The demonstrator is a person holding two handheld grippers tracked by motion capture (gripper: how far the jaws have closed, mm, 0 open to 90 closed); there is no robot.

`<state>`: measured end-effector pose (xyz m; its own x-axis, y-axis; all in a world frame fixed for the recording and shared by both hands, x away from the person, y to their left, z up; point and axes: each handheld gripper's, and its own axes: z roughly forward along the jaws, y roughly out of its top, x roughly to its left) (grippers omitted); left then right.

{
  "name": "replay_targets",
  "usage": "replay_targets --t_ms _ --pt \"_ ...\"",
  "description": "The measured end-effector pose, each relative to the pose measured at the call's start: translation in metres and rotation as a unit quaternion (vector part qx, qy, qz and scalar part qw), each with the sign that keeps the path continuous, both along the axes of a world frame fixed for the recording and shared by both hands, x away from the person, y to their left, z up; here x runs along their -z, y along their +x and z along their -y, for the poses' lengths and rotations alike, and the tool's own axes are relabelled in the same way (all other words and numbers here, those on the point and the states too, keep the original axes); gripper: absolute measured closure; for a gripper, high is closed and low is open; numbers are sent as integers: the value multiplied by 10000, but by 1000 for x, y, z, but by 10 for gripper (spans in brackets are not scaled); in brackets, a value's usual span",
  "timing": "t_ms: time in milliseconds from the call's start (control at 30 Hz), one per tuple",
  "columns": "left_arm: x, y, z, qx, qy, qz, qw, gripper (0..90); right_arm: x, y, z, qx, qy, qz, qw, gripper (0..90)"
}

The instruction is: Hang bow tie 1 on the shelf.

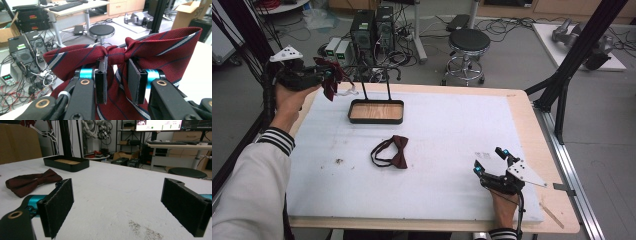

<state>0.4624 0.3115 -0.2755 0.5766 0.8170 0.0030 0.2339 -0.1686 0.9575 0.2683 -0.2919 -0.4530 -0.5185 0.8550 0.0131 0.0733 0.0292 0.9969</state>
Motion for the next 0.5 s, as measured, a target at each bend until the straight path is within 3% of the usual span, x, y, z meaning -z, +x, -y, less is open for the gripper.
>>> replay_targets --t_ms 233,500 --pt "3 10 -8 -200 -125 -9 9997 705 0 0 0 8 2 -3 10000 104" --pt "8 14 -12 -374 -102 -28 9992 705 0 0 0 20 -17 9 10000 104"
